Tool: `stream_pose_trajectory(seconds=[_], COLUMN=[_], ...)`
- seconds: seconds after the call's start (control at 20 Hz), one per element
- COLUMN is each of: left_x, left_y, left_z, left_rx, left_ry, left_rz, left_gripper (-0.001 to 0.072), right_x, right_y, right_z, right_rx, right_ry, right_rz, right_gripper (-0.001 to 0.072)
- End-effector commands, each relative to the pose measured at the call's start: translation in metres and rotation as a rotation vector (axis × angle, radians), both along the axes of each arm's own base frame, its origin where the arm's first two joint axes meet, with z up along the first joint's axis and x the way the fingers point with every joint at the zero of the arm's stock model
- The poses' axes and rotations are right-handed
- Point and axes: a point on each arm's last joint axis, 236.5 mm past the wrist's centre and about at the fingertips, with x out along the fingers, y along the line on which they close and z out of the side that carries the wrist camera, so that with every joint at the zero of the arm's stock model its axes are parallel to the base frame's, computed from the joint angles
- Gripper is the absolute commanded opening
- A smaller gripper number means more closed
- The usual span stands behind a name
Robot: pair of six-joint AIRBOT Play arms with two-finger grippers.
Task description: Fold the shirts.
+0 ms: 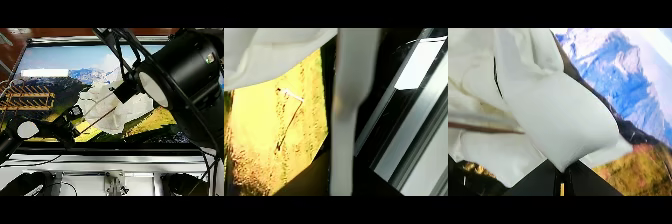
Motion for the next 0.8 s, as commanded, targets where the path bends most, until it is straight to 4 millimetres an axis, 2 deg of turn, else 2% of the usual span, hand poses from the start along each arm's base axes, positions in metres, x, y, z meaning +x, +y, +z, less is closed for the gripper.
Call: stream_pose_trajectory(seconds=[0.0,0.2,0.3,0.5,0.65,0.75], left_x=[-0.014,0.023,0.036,0.038,0.039,0.041], left_y=[-0.016,-0.024,-0.024,-0.029,-0.039,-0.042], left_z=[0.0,0.016,0.023,0.012,0.018,0.024], left_rx=[0.006,-0.074,-0.098,-0.094,-0.149,-0.162], left_ry=[-0.015,-0.108,-0.139,-0.088,-0.078,-0.084], left_rz=[-0.082,0.078,0.113,0.131,0.149,0.15], left_gripper=[0.0055,0.0055,0.0056,0.0056,0.0056,0.0056], right_x=[-0.001,-0.025,-0.03,-0.039,-0.04,-0.048], right_y=[0.029,0.053,0.06,0.076,0.079,0.095], right_z=[0.008,-0.002,-0.001,0.003,0.003,-0.001], right_rx=[0.111,0.191,0.198,0.214,0.224,0.259], right_ry=[-0.025,0.085,0.082,0.069,0.071,0.107], right_rz=[0.049,0.116,0.14,0.191,0.194,0.242], right_gripper=[0.0085,0.0085,0.0085,0.0085,0.0085,0.0085])
